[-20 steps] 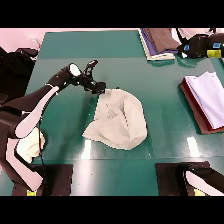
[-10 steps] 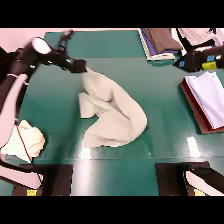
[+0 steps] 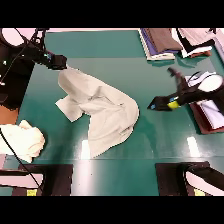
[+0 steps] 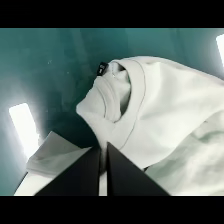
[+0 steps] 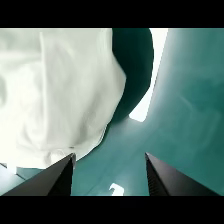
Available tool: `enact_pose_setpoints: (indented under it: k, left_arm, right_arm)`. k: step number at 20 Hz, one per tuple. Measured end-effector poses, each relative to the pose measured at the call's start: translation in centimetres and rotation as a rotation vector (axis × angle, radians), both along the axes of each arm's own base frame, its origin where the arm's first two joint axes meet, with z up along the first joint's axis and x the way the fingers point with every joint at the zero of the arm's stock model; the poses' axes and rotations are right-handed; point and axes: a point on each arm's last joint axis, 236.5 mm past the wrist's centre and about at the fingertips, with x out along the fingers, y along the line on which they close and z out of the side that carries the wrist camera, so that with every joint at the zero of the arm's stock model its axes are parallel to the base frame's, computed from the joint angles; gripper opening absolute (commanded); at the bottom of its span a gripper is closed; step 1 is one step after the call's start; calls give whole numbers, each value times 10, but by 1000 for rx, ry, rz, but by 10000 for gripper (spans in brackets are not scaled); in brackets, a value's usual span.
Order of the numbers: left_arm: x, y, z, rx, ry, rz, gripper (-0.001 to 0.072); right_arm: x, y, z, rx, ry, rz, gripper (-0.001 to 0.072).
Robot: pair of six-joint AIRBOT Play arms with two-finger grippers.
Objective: Fold the shirts.
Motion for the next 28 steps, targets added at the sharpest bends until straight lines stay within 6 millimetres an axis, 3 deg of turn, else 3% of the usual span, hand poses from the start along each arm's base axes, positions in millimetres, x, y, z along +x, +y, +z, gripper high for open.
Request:
enact_pose_setpoints:
  k: [5, 7, 8, 10, 12, 14, 16, 17, 19, 22, 25, 28]
  left_arm:
    - [-3, 3, 0, 10, 7, 2, 24]
    - [-3, 3, 0, 11, 8, 3, 24]
    - [-3, 3, 0, 12, 8, 2, 24]
    - [-4, 4, 4, 11, 0, 3, 24]
    - [-6, 4, 24, 4, -54, 11, 23]
    - [-11, 6, 66, -11, -169, 25, 24]
    - [-27, 9, 125, -33, -324, 41, 24]
    - [-41, 11, 157, -45, -408, 47, 23]
    - [-76, 15, 217, -68, -563, 57, 23]
    - [-144, 22, 293, -102, -777, 65, 23]
    - [-201, 27, 334, -146, -900, 74, 23]
    - [-224, 19, 335, -185, -885, 48, 23]
  right_arm:
    - [-8, 52, -61, 79, 112, 30, 485]
    - [-1, 68, -74, 87, 116, 38, 145]
    - [4, 74, -78, 85, 106, 45, 20]
    - [20, 81, -76, 77, 62, 61, 20]
    - [40, 81, -56, 60, -23, 84, 20]
    - [65, 69, -11, 42, -151, 99, 20]
    - [86, 48, 56, 18, -314, 96, 20]
    - [93, 35, 99, 12, -412, 80, 19]
    - [93, 7, 183, -7, -598, 41, 19]
    - [65, -32, 293, -45, -844, -26, 19]
    - [28, -60, 363, -98, -1006, -86, 19]
    - [7, -78, 401, -138, -1073, -136, 19]
